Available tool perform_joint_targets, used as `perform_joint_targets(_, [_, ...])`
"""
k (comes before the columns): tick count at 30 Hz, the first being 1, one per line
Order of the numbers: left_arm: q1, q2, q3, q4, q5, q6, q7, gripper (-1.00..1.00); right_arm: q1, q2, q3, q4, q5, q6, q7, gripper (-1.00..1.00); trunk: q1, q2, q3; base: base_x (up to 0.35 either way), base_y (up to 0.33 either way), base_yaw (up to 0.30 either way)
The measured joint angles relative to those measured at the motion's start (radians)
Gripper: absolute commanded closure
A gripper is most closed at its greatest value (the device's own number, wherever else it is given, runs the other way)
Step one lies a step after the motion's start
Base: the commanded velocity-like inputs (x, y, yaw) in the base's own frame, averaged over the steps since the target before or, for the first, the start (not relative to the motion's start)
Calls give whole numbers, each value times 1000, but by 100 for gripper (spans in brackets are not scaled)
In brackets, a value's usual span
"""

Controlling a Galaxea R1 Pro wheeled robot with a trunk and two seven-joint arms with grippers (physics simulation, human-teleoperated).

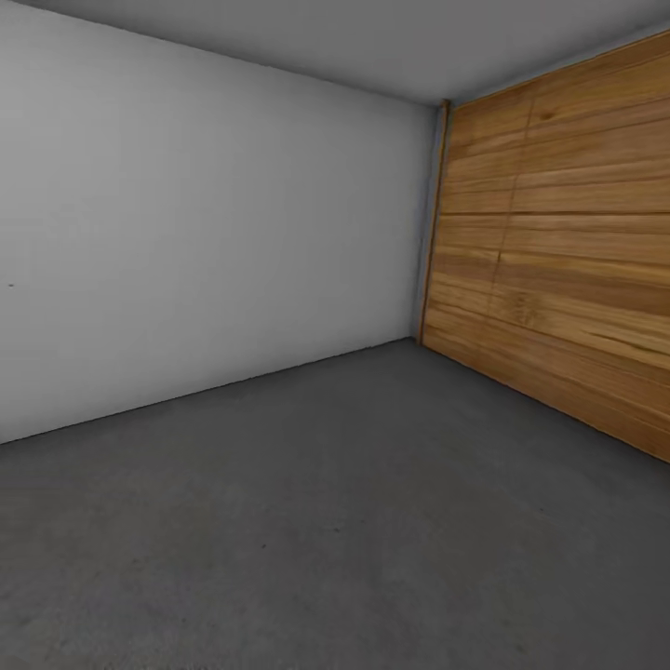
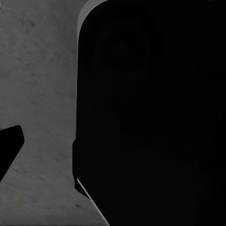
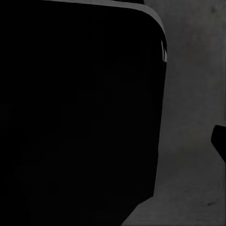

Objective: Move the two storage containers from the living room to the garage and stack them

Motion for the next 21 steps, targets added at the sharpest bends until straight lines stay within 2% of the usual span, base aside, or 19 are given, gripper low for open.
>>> perform_joint_targets(21, [0,-1,0,0,0,0,0,-100,1,1,0,12,0,-3,0,-100,0,0,0,0,0,277])
